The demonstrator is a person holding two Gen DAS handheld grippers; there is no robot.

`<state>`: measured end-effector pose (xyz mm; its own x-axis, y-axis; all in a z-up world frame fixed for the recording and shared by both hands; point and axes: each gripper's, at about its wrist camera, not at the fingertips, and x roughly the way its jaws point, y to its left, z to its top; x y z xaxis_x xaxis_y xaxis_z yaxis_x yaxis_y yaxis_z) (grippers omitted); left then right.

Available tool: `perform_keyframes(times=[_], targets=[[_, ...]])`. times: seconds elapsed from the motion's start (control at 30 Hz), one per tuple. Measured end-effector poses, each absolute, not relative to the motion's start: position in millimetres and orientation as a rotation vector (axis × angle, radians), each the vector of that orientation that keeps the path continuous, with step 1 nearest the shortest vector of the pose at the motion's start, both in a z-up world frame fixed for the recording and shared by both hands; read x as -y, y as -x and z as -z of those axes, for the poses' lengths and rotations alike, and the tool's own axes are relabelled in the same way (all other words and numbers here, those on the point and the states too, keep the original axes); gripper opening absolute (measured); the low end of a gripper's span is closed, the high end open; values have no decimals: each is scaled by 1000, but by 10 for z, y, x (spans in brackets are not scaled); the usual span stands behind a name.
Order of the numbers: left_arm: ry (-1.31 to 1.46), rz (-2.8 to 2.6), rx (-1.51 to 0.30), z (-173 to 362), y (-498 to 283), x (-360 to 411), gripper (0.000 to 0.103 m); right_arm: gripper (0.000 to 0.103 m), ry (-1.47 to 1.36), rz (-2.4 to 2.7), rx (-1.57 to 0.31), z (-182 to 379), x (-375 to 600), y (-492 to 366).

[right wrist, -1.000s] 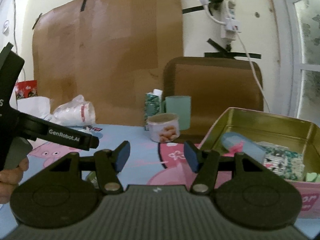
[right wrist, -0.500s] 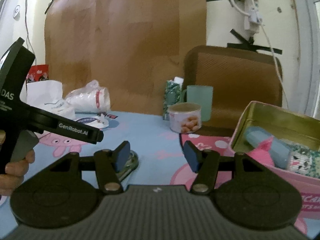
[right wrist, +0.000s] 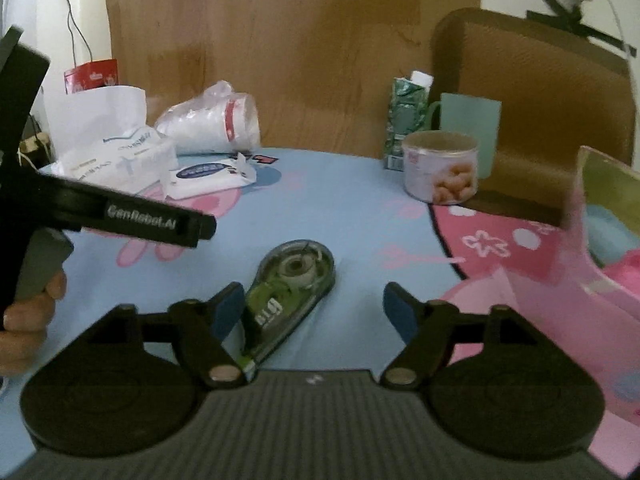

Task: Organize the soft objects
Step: 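Move the left gripper back over the table to the green tape dispenser, then grasp the green tape dispenser with the left gripper and lift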

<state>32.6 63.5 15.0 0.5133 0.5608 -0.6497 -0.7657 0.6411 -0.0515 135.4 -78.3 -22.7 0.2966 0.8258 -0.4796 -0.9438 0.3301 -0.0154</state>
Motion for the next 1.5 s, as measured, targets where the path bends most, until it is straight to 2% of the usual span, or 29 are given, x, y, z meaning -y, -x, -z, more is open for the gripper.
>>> perform_keyframes(times=[0.33,0.4,0.5,0.7,0.97,1.13,1.2,1.23,1.27,1.37,1.5], targets=[[305,-855,-648,-50,-346,-664,88,79,348,-1211,-471,262,636,-1386],[310,-851,-645,-50,-337,-672,88,62,369,-1222,-450,264,619,-1355],[317,-842,-640,-49,-326,-684,88,49,381,-1246,-426,262,615,-1327],[323,-791,-628,-50,-310,-651,89,45,378,-1252,-418,268,703,-1302],[358,-570,-602,-78,-256,-384,89,45,332,-1269,-424,334,1142,-1295],[534,-334,-600,-154,-287,-167,78,45,322,-1274,-426,347,1300,-1262],[572,-267,-626,-153,-380,-101,66,45,310,-1289,-438,341,1345,-1268],[570,-260,-634,-158,-432,-51,63,45,294,-1300,-452,339,1373,-1281],[576,-240,-647,-156,-494,-9,51,45,278,-1313,-468,339,1408,-1301],[573,-235,-669,-175,-640,100,45,45,248,-1300,-466,318,1533,-1329],[537,-192,-661,-357,-828,248,46,45,206,-1261,-420,227,1757,-1421]])
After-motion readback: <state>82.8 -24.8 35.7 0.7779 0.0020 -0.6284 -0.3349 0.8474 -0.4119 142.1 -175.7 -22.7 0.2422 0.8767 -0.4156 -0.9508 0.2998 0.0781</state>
